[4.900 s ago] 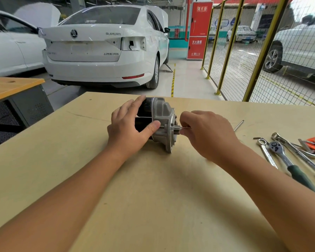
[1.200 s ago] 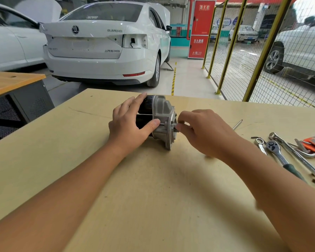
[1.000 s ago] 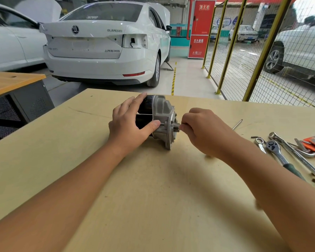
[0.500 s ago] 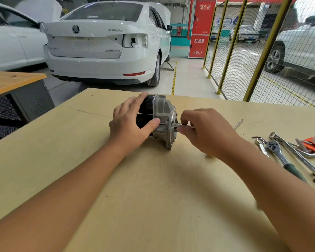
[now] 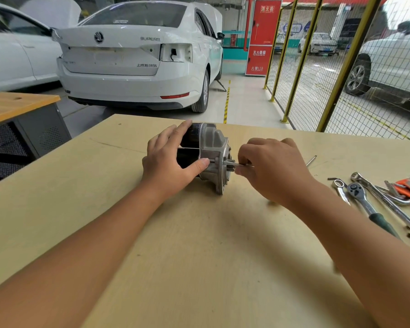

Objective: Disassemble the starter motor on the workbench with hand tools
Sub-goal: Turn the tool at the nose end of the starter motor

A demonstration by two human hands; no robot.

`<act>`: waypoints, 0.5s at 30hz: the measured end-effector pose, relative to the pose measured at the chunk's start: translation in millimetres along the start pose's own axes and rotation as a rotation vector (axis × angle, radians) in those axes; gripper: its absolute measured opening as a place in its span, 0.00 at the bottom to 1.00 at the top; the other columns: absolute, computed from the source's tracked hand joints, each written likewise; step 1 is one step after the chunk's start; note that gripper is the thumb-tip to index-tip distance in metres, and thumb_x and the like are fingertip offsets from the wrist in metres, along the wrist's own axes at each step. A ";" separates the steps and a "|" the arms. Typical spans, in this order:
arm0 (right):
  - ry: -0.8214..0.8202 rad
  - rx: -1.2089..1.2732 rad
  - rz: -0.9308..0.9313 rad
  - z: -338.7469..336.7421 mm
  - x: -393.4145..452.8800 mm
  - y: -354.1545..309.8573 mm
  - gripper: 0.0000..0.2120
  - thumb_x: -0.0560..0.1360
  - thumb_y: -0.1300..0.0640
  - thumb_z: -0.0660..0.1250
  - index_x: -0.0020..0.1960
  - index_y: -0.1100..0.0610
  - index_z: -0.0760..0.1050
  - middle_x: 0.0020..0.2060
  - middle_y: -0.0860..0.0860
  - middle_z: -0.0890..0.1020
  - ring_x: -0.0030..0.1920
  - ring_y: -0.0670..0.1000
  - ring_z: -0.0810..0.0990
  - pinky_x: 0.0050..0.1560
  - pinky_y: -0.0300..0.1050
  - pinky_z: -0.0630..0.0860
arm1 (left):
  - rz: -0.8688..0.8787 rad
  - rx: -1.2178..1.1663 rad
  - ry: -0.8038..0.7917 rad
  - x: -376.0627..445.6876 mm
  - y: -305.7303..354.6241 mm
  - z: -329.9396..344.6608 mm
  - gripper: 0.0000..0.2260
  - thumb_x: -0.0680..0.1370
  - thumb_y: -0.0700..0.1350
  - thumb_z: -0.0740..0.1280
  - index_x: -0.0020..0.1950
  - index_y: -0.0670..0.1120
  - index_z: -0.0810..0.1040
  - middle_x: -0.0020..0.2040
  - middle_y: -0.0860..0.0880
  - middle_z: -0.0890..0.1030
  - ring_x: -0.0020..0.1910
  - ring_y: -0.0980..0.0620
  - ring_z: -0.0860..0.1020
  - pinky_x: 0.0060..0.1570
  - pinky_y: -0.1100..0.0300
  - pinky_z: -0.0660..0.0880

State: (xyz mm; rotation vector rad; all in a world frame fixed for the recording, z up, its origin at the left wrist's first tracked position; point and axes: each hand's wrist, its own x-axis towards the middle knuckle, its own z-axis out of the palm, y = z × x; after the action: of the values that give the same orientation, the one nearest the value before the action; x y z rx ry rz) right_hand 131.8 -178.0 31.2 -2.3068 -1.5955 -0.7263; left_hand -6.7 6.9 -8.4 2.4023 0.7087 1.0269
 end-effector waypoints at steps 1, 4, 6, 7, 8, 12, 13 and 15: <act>0.001 0.012 0.002 0.1 0.1 -0.2 0.09 0.78 0.45 0.69 0.46 0.48 0.73 0.39 0.43 0.77 0.39 0.53 0.74 0.44 0.49 0.67 | -0.005 0.003 -0.001 0.0 0.7 -0.1 0.40 0.71 0.66 0.69 0.81 0.62 0.62 0.78 0.54 0.67 0.75 0.46 0.63 0.71 0.42 0.69; -0.032 0.119 0.014 -1.6 0.0 -1.0 0.08 0.78 0.48 0.70 0.49 0.50 0.71 0.37 0.46 0.76 0.36 0.55 0.74 0.36 0.47 0.72 | -0.013 -0.001 0.010 0.2 1.2 0.7 0.38 0.72 0.67 0.66 0.81 0.62 0.62 0.78 0.54 0.67 0.75 0.46 0.63 0.71 0.41 0.68; -0.062 0.203 0.011 -3.1 0.0 -1.8 0.06 0.79 0.49 0.69 0.51 0.51 0.74 0.36 0.48 0.77 0.37 0.56 0.76 0.36 0.49 0.75 | -0.010 0.004 0.016 0.4 0.4 1.3 0.37 0.72 0.67 0.65 0.81 0.63 0.62 0.77 0.54 0.68 0.74 0.46 0.64 0.70 0.42 0.68; -0.067 0.219 0.007 -3.0 0.2 -1.4 0.06 0.80 0.50 0.67 0.50 0.52 0.76 0.36 0.48 0.76 0.37 0.55 0.75 0.35 0.49 0.74 | -0.009 0.007 0.018 0.5 0.1 1.6 0.37 0.72 0.67 0.65 0.81 0.63 0.62 0.77 0.54 0.68 0.74 0.46 0.64 0.70 0.42 0.68; -0.070 0.218 0.005 -2.8 0.5 -0.6 0.08 0.81 0.50 0.65 0.49 0.54 0.77 0.35 0.48 0.74 0.36 0.55 0.74 0.35 0.48 0.72 | -0.010 0.006 0.020 0.5 0.0 1.9 0.37 0.72 0.67 0.65 0.80 0.63 0.62 0.77 0.55 0.68 0.74 0.46 0.64 0.70 0.42 0.69; -0.114 0.201 0.005 -0.9 2.1 2.9 0.14 0.83 0.52 0.61 0.46 0.59 0.79 0.38 0.51 0.75 0.39 0.56 0.75 0.41 0.51 0.74 | -0.020 -0.003 0.019 -0.1 0.9 2.0 0.37 0.71 0.67 0.66 0.80 0.63 0.63 0.77 0.55 0.68 0.74 0.46 0.64 0.69 0.41 0.69; -0.116 0.187 -0.003 -0.4 1.8 2.4 0.14 0.83 0.52 0.60 0.47 0.58 0.79 0.40 0.51 0.76 0.40 0.56 0.76 0.43 0.53 0.75 | -0.020 -0.002 0.017 -0.2 1.2 1.8 0.38 0.71 0.67 0.67 0.80 0.63 0.63 0.77 0.56 0.68 0.74 0.46 0.64 0.69 0.41 0.70; -0.081 0.092 -0.015 0.8 0.4 0.9 0.12 0.83 0.50 0.60 0.48 0.54 0.79 0.43 0.48 0.77 0.43 0.55 0.77 0.47 0.53 0.74 | -0.017 0.000 0.012 0.0 1.4 1.3 0.39 0.70 0.67 0.67 0.80 0.63 0.62 0.77 0.55 0.68 0.74 0.46 0.64 0.69 0.41 0.69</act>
State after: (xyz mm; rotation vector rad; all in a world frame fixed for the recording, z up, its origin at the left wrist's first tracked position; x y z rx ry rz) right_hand 132.9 -177.6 30.8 -2.2884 -1.6460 -0.5567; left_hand -5.3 5.5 -8.4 2.3883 0.7321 1.0359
